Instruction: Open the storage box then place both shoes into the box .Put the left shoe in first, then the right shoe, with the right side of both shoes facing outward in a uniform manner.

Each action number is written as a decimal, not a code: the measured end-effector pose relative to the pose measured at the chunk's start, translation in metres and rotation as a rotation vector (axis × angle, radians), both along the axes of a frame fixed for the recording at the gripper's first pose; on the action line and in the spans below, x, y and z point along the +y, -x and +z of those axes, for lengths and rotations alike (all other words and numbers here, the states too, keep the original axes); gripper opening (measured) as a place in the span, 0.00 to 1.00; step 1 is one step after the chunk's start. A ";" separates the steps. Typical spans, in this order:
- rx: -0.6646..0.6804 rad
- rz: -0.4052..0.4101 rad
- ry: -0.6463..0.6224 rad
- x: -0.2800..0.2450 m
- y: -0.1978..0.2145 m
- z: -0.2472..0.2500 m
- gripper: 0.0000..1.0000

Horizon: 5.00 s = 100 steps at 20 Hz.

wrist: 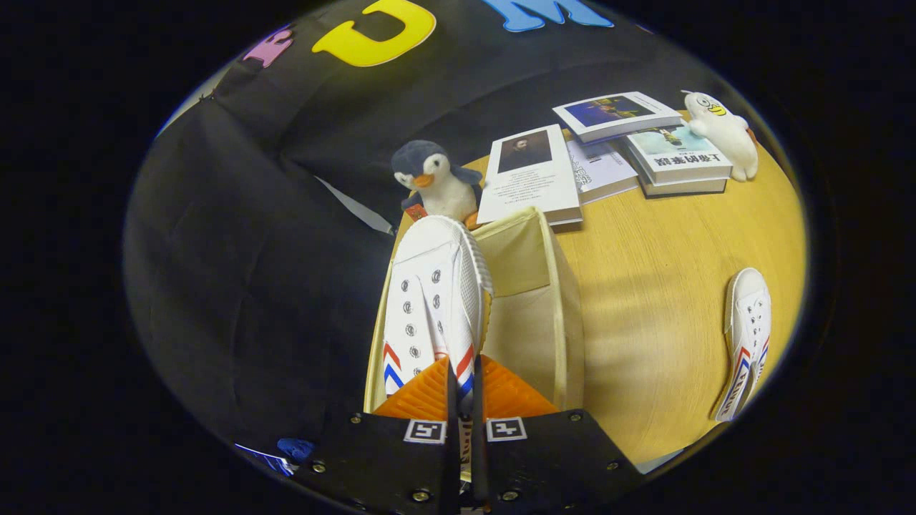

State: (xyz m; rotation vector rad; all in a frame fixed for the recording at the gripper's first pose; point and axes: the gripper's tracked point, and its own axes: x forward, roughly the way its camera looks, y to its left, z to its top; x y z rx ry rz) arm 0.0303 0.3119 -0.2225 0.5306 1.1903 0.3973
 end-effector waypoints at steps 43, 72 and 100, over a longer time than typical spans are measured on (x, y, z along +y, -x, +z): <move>-0.130 -0.076 0.213 -0.187 0.015 -0.001 0.98; 0.149 -0.092 0.461 -0.353 0.080 -0.145 0.98; 0.227 -0.231 0.301 -0.326 0.088 -0.143 0.00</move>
